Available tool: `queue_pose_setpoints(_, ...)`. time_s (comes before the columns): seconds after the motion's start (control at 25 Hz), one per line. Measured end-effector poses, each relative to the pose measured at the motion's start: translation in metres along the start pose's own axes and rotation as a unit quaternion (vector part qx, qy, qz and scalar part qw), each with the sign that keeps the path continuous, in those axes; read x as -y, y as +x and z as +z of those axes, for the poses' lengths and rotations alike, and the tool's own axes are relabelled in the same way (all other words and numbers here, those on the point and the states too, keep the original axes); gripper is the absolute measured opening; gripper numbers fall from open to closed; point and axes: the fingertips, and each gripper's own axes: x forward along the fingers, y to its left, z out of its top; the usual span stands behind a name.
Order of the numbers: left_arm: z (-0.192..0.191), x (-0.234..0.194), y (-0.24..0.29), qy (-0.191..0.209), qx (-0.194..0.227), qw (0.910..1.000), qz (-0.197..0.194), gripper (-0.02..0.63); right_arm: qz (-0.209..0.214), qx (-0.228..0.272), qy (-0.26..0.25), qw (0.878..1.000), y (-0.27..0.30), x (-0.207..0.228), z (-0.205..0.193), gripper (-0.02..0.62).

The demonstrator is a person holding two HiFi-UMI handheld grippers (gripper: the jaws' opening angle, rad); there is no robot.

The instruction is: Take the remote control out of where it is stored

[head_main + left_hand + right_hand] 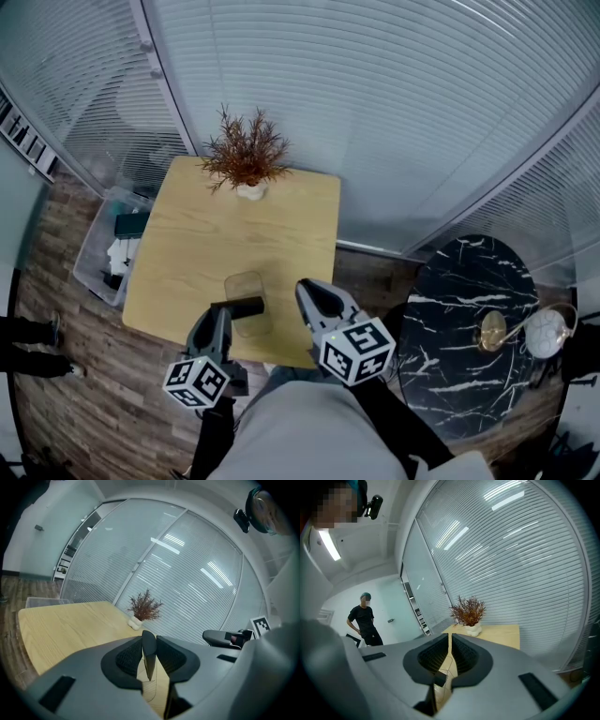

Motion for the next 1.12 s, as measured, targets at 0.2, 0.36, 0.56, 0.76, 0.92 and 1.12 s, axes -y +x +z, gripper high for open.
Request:
queue_pose_setpoints(0.2, 0.004, -0.002, -0.003, -0.003, 0.008, 1.0000, 0.001, 0.101, -0.006, 0.003, -0.002, 1.000, -0.002, 0.002, 0.001, 0.005)
queue_pose_setpoints(0.36, 0.006, -0.003, -0.005, -0.008, 0.013, 0.9999, 0.000, 0.100, -0.009, 0.004, -0.005, 1.000, -0.002, 0.002, 0.000, 0.005)
queue_pose_setpoints(0.56, 0.007, -0.002, -0.006, -0.014, 0.016, 0.9998, -0.002, 0.100, -0.008, 0.001, -0.005, 1.000, -0.002, 0.001, 0.000, 0.005)
queue_pose_setpoints(0.76, 0.009, 0.001, -0.006, -0.018, 0.018, 0.9997, -0.005, 0.100, -0.007, -0.002, -0.007, 1.000, -0.002, 0.001, -0.001, 0.005)
queue_pose_setpoints(0.92, 0.011, 0.001, -0.008, -0.017, 0.020, 0.9996, -0.005, 0.100, -0.009, -0.006, -0.009, 1.000, -0.002, 0.001, -0.003, 0.005)
queue_pose_setpoints(1.12, 0.015, 0.001, -0.009, -0.018, 0.021, 0.9996, -0.006, 0.100, -0.012, -0.008, -0.008, 1.000, -0.001, 0.002, -0.003, 0.005)
